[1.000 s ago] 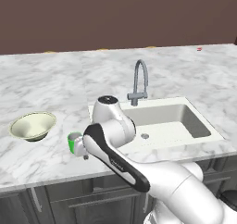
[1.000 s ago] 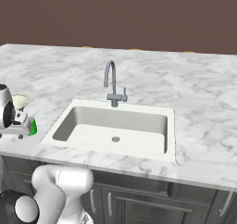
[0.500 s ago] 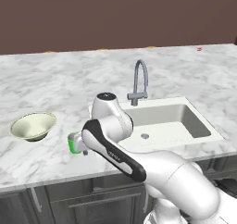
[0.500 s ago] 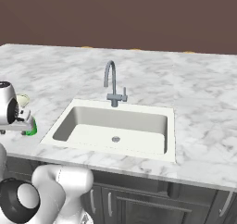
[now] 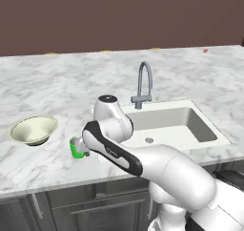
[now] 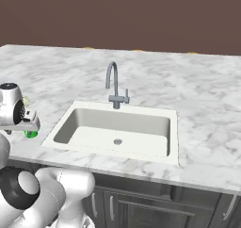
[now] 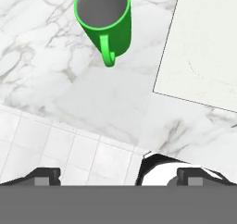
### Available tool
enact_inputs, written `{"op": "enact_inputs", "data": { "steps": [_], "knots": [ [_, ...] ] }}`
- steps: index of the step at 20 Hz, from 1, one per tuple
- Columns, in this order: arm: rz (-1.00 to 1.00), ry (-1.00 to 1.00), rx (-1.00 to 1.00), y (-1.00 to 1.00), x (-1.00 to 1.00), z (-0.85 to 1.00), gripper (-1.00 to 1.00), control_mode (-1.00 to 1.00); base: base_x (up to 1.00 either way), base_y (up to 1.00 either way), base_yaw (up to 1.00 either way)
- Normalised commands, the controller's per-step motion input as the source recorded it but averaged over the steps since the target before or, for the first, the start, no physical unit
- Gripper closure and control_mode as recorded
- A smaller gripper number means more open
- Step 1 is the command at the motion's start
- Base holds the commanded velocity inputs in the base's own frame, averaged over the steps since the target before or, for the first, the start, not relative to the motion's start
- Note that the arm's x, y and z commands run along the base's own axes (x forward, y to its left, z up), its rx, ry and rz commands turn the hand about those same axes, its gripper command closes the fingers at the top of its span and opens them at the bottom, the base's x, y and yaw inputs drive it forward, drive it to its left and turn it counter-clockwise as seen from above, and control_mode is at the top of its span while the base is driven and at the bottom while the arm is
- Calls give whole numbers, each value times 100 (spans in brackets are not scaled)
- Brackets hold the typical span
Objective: Pick the mug and place it in the sink. Pick the bowl and place it in the open cabinet and then close the cabinet.
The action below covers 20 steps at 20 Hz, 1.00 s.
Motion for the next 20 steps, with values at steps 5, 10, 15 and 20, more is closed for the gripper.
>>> {"op": "enact_inputs", "data": {
  "steps": [5, 10, 15, 20],
  "knots": [
    [0, -1, 0, 25, 28, -20, -100, -100, 0, 0, 0],
    [0, 0, 0, 23, 24, -17, -100, -100, 0, 0, 0],
    [0, 0, 0, 13, 25, -7, -100, -100, 0, 0, 0],
    [0, 0, 0, 2, 26, -2, -100, -100, 0, 0, 0]
  ]
}}
